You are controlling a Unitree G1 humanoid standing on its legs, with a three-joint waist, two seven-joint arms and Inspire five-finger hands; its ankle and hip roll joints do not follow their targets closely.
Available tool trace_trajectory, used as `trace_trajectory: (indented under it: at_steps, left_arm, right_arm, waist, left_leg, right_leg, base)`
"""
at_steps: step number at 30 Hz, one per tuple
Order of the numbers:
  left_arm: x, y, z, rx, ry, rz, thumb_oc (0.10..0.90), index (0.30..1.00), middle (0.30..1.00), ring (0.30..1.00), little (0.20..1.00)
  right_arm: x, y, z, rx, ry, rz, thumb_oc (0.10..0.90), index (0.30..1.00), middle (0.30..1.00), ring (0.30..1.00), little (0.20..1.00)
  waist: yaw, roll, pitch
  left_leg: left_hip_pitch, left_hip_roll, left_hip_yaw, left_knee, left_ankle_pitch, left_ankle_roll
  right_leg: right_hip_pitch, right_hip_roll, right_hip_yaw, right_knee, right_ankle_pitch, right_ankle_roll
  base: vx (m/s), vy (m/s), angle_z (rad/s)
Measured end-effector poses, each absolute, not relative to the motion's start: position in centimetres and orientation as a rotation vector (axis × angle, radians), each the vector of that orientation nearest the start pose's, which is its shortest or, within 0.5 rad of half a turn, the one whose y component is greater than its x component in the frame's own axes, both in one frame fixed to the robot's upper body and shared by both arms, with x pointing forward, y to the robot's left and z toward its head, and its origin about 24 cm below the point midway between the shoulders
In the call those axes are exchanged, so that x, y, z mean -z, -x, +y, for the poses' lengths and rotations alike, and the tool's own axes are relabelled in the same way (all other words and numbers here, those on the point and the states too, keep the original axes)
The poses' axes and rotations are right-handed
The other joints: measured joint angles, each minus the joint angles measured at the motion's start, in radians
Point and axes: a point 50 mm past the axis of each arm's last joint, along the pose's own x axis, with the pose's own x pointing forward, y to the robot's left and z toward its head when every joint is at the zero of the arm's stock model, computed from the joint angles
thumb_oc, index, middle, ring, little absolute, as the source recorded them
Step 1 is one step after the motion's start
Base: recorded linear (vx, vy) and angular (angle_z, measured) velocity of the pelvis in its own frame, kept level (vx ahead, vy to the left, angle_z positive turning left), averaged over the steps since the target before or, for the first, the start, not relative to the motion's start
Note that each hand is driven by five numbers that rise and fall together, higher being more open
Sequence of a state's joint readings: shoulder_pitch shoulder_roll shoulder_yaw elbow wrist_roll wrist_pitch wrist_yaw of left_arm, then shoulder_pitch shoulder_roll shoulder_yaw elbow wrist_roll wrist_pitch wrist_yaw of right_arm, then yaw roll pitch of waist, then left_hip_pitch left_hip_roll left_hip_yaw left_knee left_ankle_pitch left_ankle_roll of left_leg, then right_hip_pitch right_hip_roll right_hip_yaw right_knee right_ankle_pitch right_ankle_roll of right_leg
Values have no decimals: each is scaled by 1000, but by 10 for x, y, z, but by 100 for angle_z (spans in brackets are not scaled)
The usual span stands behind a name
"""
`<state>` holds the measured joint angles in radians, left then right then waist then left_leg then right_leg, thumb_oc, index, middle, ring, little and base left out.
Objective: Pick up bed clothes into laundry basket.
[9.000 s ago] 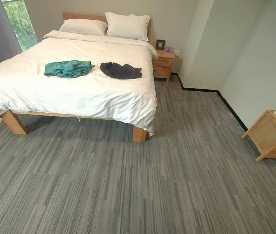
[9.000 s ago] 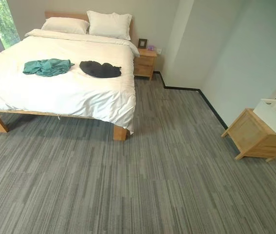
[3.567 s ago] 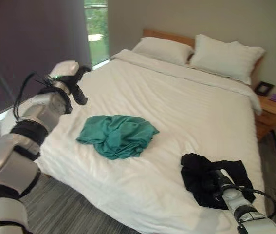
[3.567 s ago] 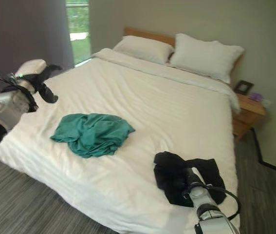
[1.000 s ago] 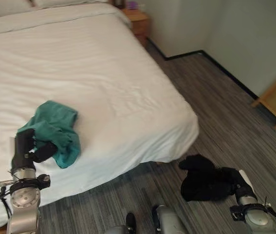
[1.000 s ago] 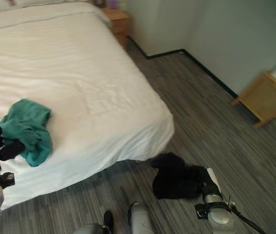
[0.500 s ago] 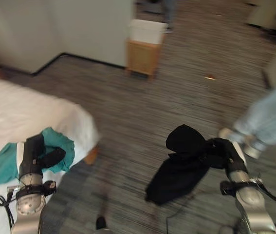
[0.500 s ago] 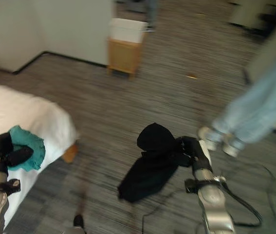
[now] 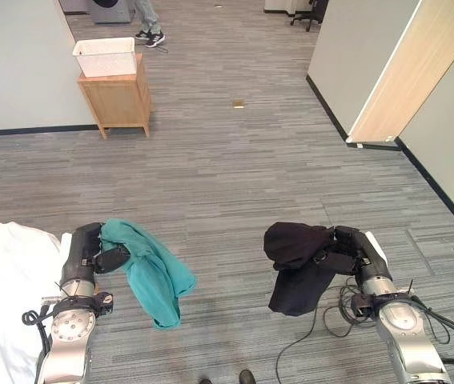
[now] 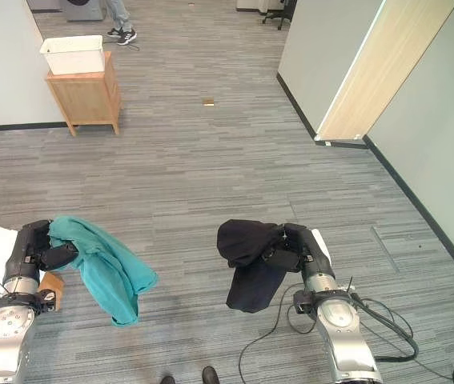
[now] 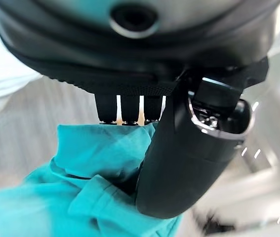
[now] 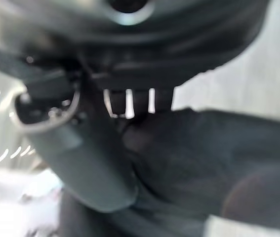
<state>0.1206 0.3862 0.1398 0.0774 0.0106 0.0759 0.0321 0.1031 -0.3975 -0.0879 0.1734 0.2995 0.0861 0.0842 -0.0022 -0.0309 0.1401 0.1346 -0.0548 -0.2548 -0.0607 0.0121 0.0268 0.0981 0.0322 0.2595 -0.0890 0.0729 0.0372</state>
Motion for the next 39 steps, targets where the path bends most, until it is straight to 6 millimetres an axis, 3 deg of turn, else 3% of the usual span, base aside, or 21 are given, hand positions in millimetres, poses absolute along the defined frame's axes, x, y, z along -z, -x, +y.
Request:
trace_trajectory:
  at_steps: [1, 4, 10, 15, 20, 24, 30, 32, 33, 35, 37, 38, 39]
  left_arm:
    - [-6, -213, 263, -149, -389, 326, 400, 300, 300, 300, 300]
    - [6, -204, 262, -145, -384, 390, 400, 300, 300, 300, 300]
    - [-2, -211, 266, -198, -384, 351, 400, 300, 300, 300, 300]
    - [6, -199, 269, -210, -382, 391, 400, 300, 300, 300, 300]
    - [19, -181, 270, -218, -372, 459, 400, 300, 300, 300, 300]
    - [18, -181, 269, -218, -373, 451, 400, 300, 300, 300, 300]
    - [7, -191, 268, -227, -392, 393, 400, 300, 300, 300, 300]
    - [0, -199, 266, -233, -395, 358, 400, 300, 300, 300, 300]
    - [-3, -203, 266, -231, -396, 343, 400, 300, 300, 300, 300]
    - [-10, -210, 266, -222, -415, 315, 400, 300, 300, 300, 300]
    - [-10, -211, 265, -216, -432, 312, 400, 300, 300, 300, 300]
    - [-13, -214, 264, -212, -436, 297, 400, 300, 300, 300, 300]
    - [-17, -216, 264, -215, -438, 283, 400, 300, 300, 300, 300]
  right_arm:
    - [24, -207, -261, 95, 50, 461, 400, 300, 300, 300, 300]
    - [34, -197, -254, 62, 51, 521, 400, 300, 300, 300, 300]
    - [15, -223, -225, -96, 110, 427, 400, 300, 300, 300, 300]
    - [2, -234, -207, -182, 113, 361, 400, 300, 300, 300, 300]
    - [3, -230, -207, -193, 138, 363, 400, 300, 300, 300, 300]
    - [0, -231, -207, -194, 151, 352, 400, 300, 300, 300, 300]
    - [0, -230, -209, -193, 193, 354, 400, 300, 300, 300, 300]
    - [0, -230, -210, -190, 215, 354, 400, 300, 300, 300, 300]
    - [-1, -230, -211, -190, 223, 352, 400, 300, 300, 300, 300]
    - [-1, -224, -211, -194, 238, 350, 400, 300, 300, 300, 300]
    - [2, -219, -213, -189, 249, 368, 400, 300, 300, 300, 300]
    - [-1, -219, -216, -175, 251, 356, 400, 300, 300, 300, 300]
    - [-5, -219, -217, -172, 253, 336, 400, 300, 300, 300, 300]
  waist:
    - [20, 1, 2]
    - [30, 0, 3]
    - [75, -3, 5]
    - [129, -3, 6]
    - [139, -4, 6]
    - [132, -6, 7]
    - [120, -15, 9]
    - [116, -11, 15]
    - [108, -3, 28]
    - [66, 3, 62]
    - [38, 2, 65]
    - [23, 13, 70]
    - [10, 18, 77]
  left_leg:
    - [-3, 2, -4, -11, 3, -2]
    - [-4, 3, -13, -12, 8, -1]
    - [-15, -1, -73, 4, 15, -11]
    - [-19, -3, -112, 5, 22, -21]
    - [-20, -13, -129, 5, 23, -22]
    - [-24, -12, -116, 3, 22, -21]
    - [-44, -6, -27, 2, 10, 4]
    - [-49, 2, 4, 6, 7, 13]
    - [-48, 13, 15, 11, 4, 16]
    - [-37, 15, 31, 44, -20, 45]
    - [-24, -1, 40, 76, -60, 75]
    - [-39, -5, 44, 121, -105, 72]
    - [-48, -4, 43, 143, -115, 67]
  right_leg:
    - [-6, -2, -5, 0, -2, 1]
    - [-4, -2, -10, 0, -1, -1]
    - [10, -3, -72, -1, -3, 0]
    - [19, -4, -118, -1, -11, -7]
    - [22, -9, -129, -1, -15, -14]
    - [8, -12, -117, -1, -16, -14]
    - [-56, -2, -32, 44, -16, -9]
    - [-132, 26, -39, 167, -41, 18]
    - [-185, 45, -42, 280, -64, 52]
    - [-359, 57, -107, 661, -103, 142]
    - [-419, 16, -155, 795, -119, 121]
    - [-465, -35, -216, 798, -147, 79]
    - [-484, -45, -229, 757, -156, 80]
  base:
    - [44, 11, 16]
    - [13, -6, 7]
    - [-3, -12, 32]
    - [28, -8, 23]
    - [43, -3, 11]
    - [69, 17, -11]
    - [110, 57, -44]
    - [186, 49, -54]
    - [229, 65, -46]
    - [302, 69, -12]
    - [501, -59, -12]
    - [577, -123, -28]
    - [564, -175, -19]
